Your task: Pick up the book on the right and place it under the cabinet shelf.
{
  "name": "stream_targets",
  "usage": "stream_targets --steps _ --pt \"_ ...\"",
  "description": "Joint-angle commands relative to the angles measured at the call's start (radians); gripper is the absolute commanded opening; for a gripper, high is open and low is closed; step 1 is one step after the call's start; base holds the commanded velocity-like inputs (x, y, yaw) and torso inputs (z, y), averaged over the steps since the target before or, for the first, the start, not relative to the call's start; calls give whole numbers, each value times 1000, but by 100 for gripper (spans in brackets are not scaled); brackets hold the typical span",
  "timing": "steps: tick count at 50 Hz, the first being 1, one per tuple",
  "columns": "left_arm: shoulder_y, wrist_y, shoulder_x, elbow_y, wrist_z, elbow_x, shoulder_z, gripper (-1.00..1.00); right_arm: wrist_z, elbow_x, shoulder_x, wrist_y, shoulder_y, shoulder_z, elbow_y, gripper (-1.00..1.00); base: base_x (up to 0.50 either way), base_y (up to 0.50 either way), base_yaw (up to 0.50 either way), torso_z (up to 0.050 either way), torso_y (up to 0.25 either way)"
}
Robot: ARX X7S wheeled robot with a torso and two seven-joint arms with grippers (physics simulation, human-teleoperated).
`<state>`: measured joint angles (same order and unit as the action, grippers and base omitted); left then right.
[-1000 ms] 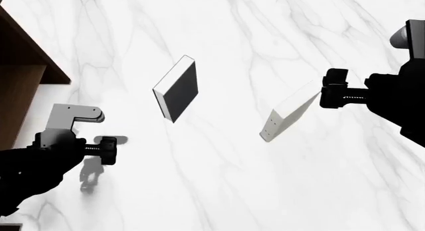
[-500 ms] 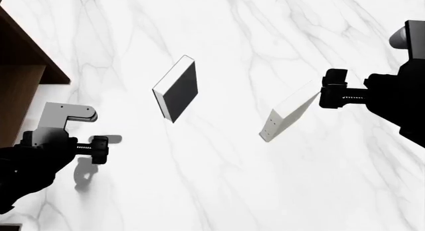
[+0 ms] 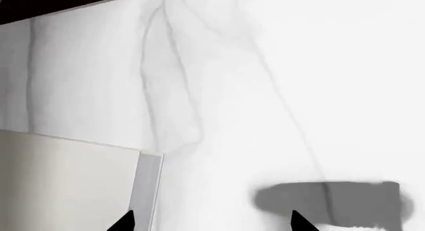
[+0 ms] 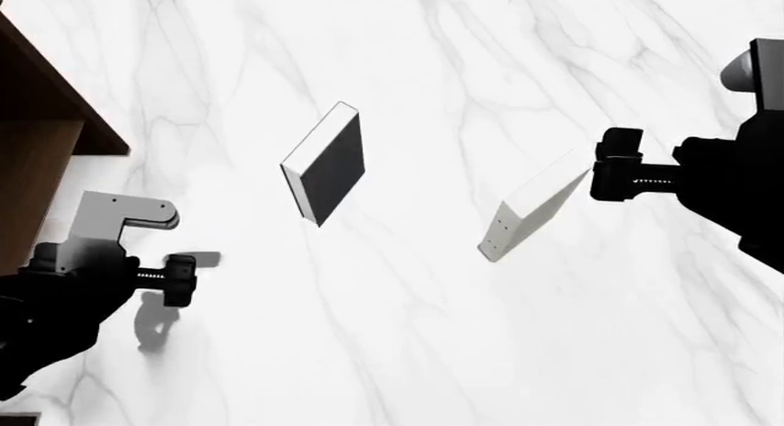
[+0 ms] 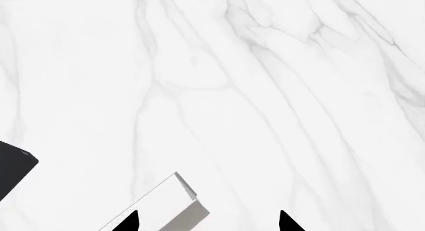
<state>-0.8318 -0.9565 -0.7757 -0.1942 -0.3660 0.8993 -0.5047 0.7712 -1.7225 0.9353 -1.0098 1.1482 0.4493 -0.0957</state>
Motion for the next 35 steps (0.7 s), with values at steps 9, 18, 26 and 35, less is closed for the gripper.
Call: stream_targets --steps 9,18,26,35 --pt "12 -51 -2 118 -38 6 10 100 1 -5 5 5 -2 -1 -4 100 0 0 0 0 0" --pt "17 -56 3 151 -36 23 10 100 0 -4 3 4 4 2 -1 100 0 0 0 0 0" --pt "24 -57 5 171 -38 37 14 100 4 -8 8 1 9 2 -3 100 0 0 0 0 0" --pt "25 -70 2 211 -47 62 24 100 7 -12 9 1 12 2 -6 100 0 0 0 0 0"
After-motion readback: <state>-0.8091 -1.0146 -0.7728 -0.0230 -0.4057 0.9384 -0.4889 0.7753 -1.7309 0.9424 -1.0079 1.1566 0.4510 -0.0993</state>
